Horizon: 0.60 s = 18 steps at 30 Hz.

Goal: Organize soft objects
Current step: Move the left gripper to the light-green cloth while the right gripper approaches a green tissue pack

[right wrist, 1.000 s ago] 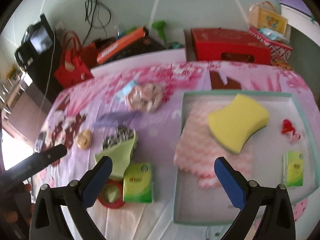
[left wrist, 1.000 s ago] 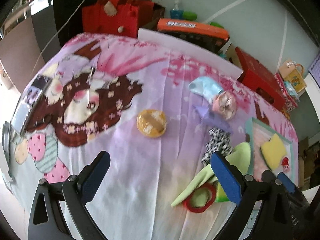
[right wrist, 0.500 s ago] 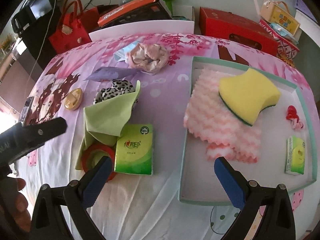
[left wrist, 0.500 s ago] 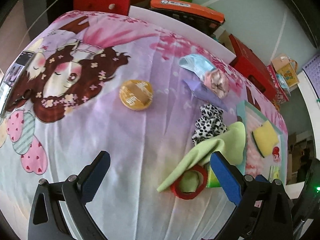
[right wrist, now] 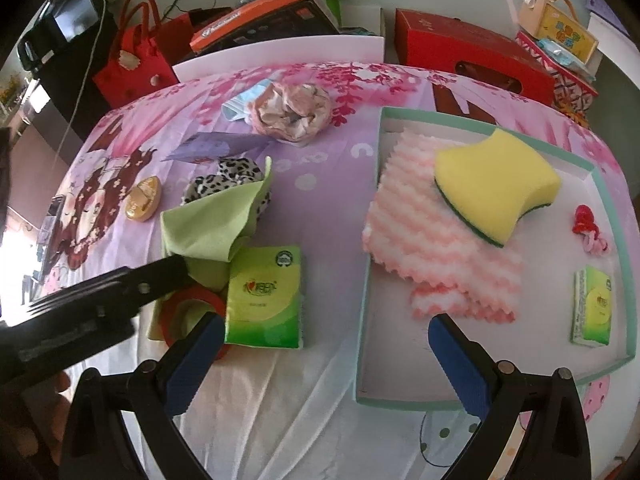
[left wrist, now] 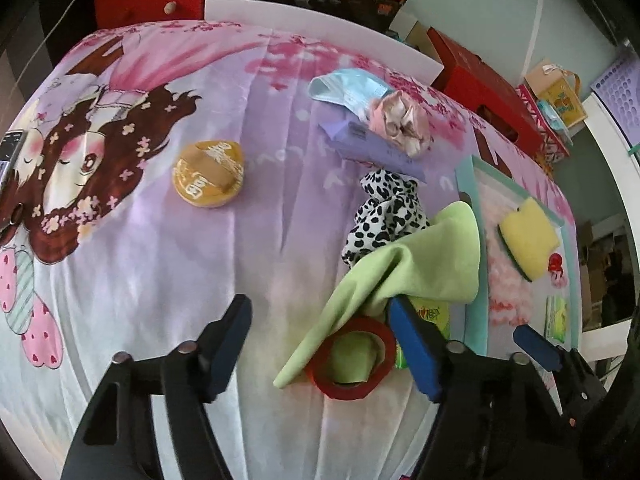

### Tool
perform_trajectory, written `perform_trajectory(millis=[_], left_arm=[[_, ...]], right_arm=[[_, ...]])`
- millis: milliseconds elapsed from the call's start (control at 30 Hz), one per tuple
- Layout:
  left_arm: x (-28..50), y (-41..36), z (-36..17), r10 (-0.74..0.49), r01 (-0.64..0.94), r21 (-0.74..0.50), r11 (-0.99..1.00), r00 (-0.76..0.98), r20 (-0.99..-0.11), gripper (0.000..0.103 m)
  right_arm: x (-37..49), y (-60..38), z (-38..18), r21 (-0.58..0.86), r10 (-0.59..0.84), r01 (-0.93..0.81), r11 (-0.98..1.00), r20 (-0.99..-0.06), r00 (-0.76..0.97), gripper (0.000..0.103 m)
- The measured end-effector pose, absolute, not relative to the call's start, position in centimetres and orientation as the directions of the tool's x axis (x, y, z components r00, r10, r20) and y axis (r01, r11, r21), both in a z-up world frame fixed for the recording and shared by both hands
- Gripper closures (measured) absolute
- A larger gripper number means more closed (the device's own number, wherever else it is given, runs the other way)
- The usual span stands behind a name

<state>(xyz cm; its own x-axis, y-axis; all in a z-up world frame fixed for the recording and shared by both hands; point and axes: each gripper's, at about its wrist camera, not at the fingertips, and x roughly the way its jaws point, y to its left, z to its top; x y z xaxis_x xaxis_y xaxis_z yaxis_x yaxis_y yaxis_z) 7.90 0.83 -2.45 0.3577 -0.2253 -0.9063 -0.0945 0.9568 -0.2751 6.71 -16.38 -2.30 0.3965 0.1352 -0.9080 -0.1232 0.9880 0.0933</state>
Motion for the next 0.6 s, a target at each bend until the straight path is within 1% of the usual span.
perform_trajectory(millis=[33,133,200,233,300,333,400,467,600], left_arm=[[8.0,0.8,-2.6,-0.228,-0.095,-0.278,0.956,0.355,-0.907,0.04],[8.4,1.0,-3.1,-0.273,-0.114,-0.327,0.938,0.34,-0.9,0.041],[8.7,1.3,-3.6,-0.314,-0.132,-0.373,0.918,0.33,-0.89,0.046],[8.8,1.3,-3.7,-0.323,-0.137,-0.382,0.914,0.326,-0.889,0.052],[8.9,1.2,-3.8,-0.319,-0.137,-0.376,0.916,0.32,-0.892,0.056],[9.0,1.1,-3.9,-0.314,-0.135,-0.37,0.919,0.317,-0.895,0.059],[9.1,0.9,-4.0,-0.314,-0.134,-0.37,0.919,0.316,-0.895,0.063],[9.1,0.9,-3.9,-0.312,-0.137,-0.369,0.919,0.317,-0.896,0.068],[9.4,1.3,-4.2,-0.298,-0.16,-0.36,0.919,0.314,-0.901,0.071]], right_arm=[[6.7,-16.3,-2.3,0.095,0.138,-0.127,0.987,-0.908,0.396,0.0],[6.7,-16.0,-2.3,0.095,0.143,-0.137,0.986,-0.907,0.396,0.0],[6.7,-16.0,-2.2,0.099,0.148,-0.143,0.985,-0.905,0.398,0.002],[6.7,-15.9,-2.2,0.101,0.152,-0.146,0.984,-0.904,0.399,0.004],[6.7,-15.8,-2.2,0.105,0.16,-0.154,0.982,-0.902,0.401,0.01],[6.6,-15.7,-2.2,0.106,0.162,-0.159,0.982,-0.902,0.401,0.011],[6.6,-15.4,-2.1,0.111,0.174,-0.175,0.978,-0.899,0.401,0.017],[6.6,-15.0,-2.1,0.125,0.194,-0.193,0.973,-0.897,0.398,0.017],[6.6,-14.1,-2.3,0.139,0.217,-0.219,0.966,-0.895,0.39,0.019]])
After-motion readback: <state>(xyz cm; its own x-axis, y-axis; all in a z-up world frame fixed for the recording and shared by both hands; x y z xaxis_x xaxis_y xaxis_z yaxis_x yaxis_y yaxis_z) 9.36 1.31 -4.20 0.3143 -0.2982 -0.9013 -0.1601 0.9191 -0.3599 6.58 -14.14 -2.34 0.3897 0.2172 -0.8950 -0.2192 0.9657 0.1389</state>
